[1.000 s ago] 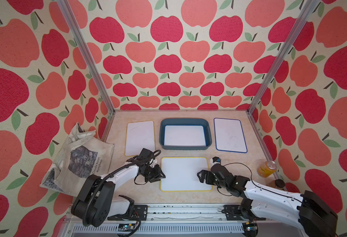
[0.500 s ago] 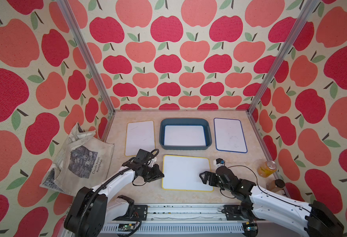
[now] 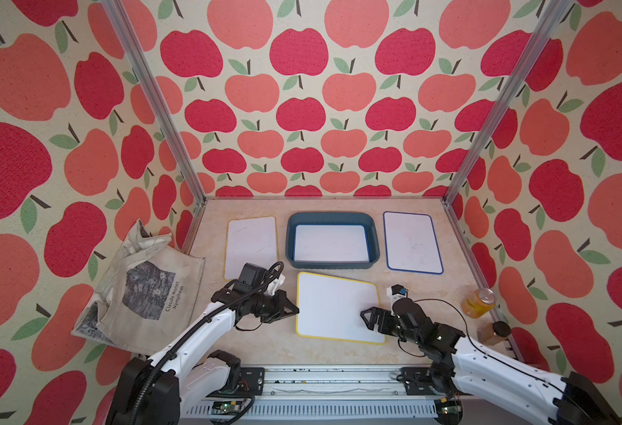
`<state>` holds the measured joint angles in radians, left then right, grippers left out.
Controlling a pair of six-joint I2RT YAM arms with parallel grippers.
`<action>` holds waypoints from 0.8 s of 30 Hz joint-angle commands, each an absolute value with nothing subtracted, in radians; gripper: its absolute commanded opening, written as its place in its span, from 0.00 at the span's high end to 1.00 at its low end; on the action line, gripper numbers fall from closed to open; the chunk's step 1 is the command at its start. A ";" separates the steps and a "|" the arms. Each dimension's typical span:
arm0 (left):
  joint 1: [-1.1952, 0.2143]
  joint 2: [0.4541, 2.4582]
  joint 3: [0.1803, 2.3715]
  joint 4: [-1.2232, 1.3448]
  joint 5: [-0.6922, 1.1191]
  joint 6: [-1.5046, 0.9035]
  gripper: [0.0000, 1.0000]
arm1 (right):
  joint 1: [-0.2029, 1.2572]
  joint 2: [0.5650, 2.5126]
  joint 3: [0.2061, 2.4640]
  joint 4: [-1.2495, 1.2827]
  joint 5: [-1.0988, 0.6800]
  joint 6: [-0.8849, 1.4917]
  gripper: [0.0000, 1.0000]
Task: Put the whiteboard into the storage box
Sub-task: Pick up the whiteboard at the center of the board.
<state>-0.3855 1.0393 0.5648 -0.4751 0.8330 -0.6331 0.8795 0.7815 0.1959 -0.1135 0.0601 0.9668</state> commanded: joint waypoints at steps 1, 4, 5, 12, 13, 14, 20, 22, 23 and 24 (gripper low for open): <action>-0.419 1.031 0.617 -0.457 1.021 -0.596 0.88 | 0.893 0.805 0.167 -0.177 -0.194 0.981 0.01; -0.426 1.035 0.639 -0.467 1.044 -0.580 0.88 | 0.887 0.810 0.170 -0.165 -0.201 0.976 0.01; -0.431 1.040 0.645 -0.468 1.046 -0.577 0.87 | 0.887 0.811 0.169 -0.157 -0.202 0.977 0.01; -0.443 1.071 0.673 -0.493 1.019 -0.553 0.83 | 0.881 0.817 0.179 -0.169 -0.204 0.967 0.01; -0.441 1.074 0.676 -0.494 1.012 -0.553 0.80 | 0.880 0.816 0.180 -0.173 -0.205 0.966 0.01; -0.441 1.078 0.679 -0.498 1.008 -0.552 0.79 | 0.878 0.815 0.182 -0.173 -0.206 0.965 0.01; -0.443 1.127 0.710 -0.535 0.980 -0.531 0.80 | 0.870 0.808 0.197 -0.179 -0.206 0.960 0.01; -0.439 1.132 0.725 -0.558 0.965 -0.521 0.84 | 0.862 0.808 0.209 -0.195 -0.204 0.952 0.01; -0.434 1.132 0.733 -0.569 0.962 -0.516 0.86 | 0.857 0.806 0.213 -0.203 -0.205 0.948 0.01; -0.429 1.131 0.740 -0.577 0.963 -0.511 0.86 | 0.848 0.803 0.218 -0.212 -0.205 0.943 0.01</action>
